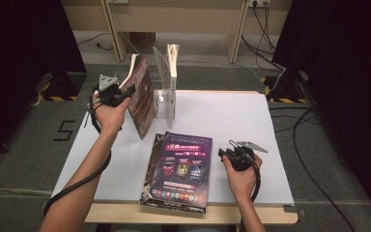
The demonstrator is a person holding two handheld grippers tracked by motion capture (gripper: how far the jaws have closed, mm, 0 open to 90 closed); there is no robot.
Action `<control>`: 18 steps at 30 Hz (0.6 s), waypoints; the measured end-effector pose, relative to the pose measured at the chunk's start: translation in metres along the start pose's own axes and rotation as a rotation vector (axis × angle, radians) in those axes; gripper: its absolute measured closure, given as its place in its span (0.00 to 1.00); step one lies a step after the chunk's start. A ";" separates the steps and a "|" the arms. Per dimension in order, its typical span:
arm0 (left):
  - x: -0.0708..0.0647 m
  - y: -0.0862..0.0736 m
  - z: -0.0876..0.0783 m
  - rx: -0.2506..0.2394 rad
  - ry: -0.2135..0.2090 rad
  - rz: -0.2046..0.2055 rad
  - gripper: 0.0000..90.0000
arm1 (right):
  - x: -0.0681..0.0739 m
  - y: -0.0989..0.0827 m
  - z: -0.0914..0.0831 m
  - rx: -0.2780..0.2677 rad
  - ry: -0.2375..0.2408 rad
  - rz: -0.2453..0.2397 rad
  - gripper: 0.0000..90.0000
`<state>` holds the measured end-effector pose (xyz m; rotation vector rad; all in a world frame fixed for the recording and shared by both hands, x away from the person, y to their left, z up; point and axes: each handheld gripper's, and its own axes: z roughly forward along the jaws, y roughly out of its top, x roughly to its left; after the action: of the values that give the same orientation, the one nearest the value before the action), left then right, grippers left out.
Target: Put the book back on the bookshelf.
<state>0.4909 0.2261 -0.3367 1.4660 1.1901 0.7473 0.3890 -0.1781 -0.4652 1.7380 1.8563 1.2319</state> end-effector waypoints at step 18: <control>0.009 0.013 0.004 -0.098 0.046 0.058 0.93 | -0.001 0.000 -0.001 -0.010 -0.001 -0.007 0.70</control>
<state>0.5010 0.2334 -0.3263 1.4137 1.1334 0.8719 0.3890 -0.1798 -0.4649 1.7254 1.8507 1.2355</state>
